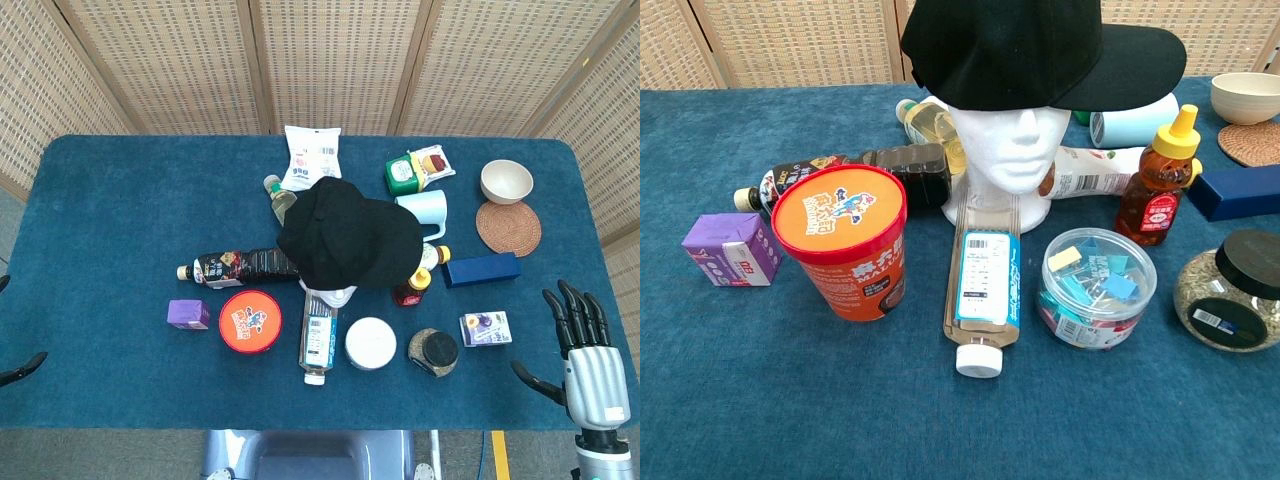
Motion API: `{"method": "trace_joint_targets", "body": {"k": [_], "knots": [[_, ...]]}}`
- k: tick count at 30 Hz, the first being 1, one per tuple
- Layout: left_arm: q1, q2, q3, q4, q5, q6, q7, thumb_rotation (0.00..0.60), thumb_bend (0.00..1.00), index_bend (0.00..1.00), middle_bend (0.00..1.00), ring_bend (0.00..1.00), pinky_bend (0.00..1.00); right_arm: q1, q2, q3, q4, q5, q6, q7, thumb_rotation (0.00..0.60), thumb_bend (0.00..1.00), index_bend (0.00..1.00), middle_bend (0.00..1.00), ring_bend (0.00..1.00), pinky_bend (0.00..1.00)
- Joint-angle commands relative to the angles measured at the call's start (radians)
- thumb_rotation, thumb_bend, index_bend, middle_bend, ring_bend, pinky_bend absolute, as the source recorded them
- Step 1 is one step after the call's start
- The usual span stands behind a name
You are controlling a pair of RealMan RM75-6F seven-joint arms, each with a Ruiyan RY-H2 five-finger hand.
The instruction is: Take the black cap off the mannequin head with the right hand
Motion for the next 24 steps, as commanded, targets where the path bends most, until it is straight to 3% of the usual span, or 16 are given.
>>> {"method": "trace_joint_targets", "body": {"k": [1,9,18,24], "knots": [[0.000,0.007,-0.003,-0.004,-0.003,-0.001,-0.013,0.600,0.11,0.00,0.00,0.00,0.00,0.002,-0.004,0.000,0.005,-0.001,-0.002,-0.002,0.600,0.00,0.00,0.00,0.00,0.03],[0.009,0.017,0.003,0.004,0.022,0.018,-0.051,0.600,0.11,0.00,0.00,0.00,0.00,0.035,-0.066,0.014,0.075,0.021,-0.050,-0.018,0.600,0.00,0.02,0.05,0.01,0.07],[0.004,0.020,0.001,0.002,0.014,0.004,-0.066,0.600,0.11,0.00,0.00,0.00,0.00,0.136,-0.216,0.104,0.253,0.072,-0.103,0.015,0.600,0.00,0.08,0.12,0.05,0.12],[0.000,0.023,-0.003,-0.003,0.000,-0.007,-0.066,0.600,0.11,0.00,0.00,0.00,0.00,0.208,-0.291,0.144,0.315,0.133,-0.181,0.027,0.600,0.00,0.09,0.13,0.06,0.13]]}}
